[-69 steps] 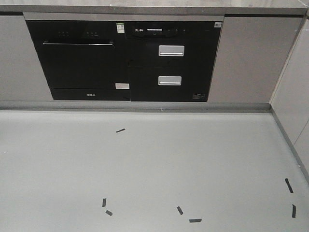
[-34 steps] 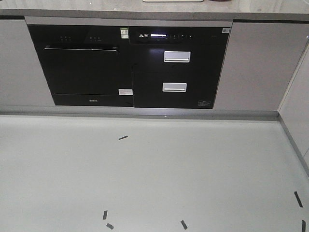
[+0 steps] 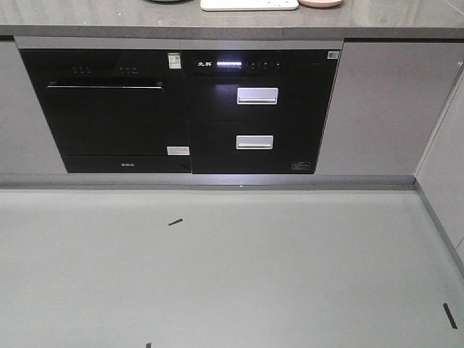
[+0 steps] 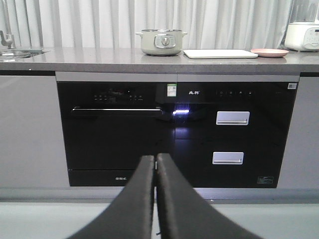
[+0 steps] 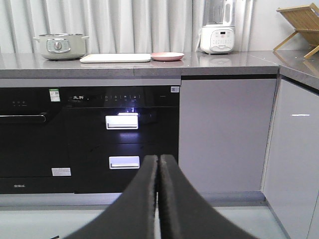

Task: Transfer vegetables to tray and serve
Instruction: 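Drive the base forward toward the counter with the pot and tray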

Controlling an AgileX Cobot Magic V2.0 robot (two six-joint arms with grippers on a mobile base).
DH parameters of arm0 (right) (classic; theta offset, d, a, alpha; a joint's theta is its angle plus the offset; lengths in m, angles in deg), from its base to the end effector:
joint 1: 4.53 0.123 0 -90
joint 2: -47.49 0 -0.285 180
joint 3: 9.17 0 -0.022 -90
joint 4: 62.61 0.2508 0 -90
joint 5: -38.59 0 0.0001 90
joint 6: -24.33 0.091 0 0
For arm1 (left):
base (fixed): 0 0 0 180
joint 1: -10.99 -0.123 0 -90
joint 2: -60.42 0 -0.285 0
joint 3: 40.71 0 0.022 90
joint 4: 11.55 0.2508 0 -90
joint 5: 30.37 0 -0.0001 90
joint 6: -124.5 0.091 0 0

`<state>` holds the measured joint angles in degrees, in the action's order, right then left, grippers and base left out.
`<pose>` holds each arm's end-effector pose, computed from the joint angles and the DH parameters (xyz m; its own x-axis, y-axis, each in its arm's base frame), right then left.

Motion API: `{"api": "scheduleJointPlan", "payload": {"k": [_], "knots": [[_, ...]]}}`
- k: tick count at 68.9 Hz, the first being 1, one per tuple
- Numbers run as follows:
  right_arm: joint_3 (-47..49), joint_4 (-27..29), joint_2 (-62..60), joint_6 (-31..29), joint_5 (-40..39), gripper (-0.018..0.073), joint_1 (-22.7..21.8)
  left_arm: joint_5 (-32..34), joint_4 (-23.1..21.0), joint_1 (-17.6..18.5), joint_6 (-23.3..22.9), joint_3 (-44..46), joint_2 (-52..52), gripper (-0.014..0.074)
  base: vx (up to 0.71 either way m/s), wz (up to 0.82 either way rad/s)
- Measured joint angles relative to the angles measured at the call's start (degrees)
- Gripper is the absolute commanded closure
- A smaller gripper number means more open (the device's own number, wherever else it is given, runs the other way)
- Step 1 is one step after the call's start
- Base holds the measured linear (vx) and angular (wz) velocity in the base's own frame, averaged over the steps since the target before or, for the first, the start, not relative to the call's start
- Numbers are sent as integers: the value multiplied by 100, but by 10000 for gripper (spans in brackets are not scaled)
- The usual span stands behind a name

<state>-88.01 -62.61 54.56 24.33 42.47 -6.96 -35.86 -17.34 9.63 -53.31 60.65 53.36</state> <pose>0.0567 -0.0024 0.1981 0.0037 -0.0002 -1.0000 0.0424 0.9991 0.0000 0.0566 0.0005 0.1968 -0.0194 -0.0628 -0.9978 -0.0153 0.9979 -0.0625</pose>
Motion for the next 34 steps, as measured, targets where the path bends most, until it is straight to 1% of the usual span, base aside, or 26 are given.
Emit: {"api": "scheduleJointPlan", "payload": {"k": [34], "knots": [[0, 0, 0, 0, 0, 561, 0, 0, 0, 0, 0, 0, 0, 602, 18, -9]]}}
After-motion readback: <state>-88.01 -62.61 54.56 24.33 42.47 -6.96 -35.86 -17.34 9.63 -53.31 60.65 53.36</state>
